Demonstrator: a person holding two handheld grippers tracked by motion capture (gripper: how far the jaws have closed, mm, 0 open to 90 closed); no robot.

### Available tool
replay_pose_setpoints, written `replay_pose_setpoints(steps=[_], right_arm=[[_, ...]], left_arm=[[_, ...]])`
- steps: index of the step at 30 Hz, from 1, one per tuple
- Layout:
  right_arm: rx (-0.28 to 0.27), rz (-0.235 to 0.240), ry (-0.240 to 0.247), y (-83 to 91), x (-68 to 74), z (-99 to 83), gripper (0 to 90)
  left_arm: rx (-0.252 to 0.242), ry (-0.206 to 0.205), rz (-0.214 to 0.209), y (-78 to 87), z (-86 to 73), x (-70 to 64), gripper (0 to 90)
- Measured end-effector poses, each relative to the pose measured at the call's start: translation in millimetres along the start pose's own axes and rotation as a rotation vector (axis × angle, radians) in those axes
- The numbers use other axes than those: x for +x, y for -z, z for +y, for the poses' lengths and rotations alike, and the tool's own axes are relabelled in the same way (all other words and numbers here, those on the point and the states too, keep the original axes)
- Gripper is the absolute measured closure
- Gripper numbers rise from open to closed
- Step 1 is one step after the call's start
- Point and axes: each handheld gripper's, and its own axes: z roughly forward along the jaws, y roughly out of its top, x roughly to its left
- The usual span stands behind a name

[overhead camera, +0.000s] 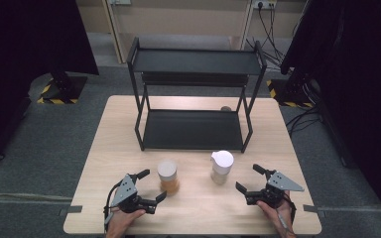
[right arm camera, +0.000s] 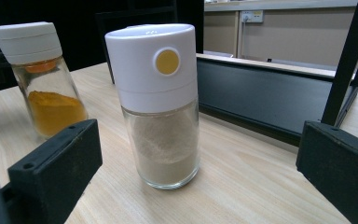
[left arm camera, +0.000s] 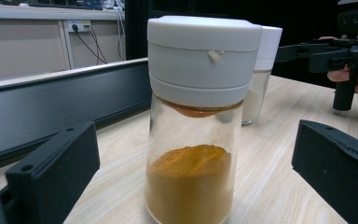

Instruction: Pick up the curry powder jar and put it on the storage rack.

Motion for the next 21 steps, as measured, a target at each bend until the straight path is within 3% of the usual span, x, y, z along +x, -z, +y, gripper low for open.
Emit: replay_pose_setpoints(steps=[21], right_arm=[[-0.017,-0.007,-0.011,0.8,-0.7,-2.6,0.6]], left_arm=[[-0.006,0.01,0.001,0.4,-0.1,0.1,0.3]])
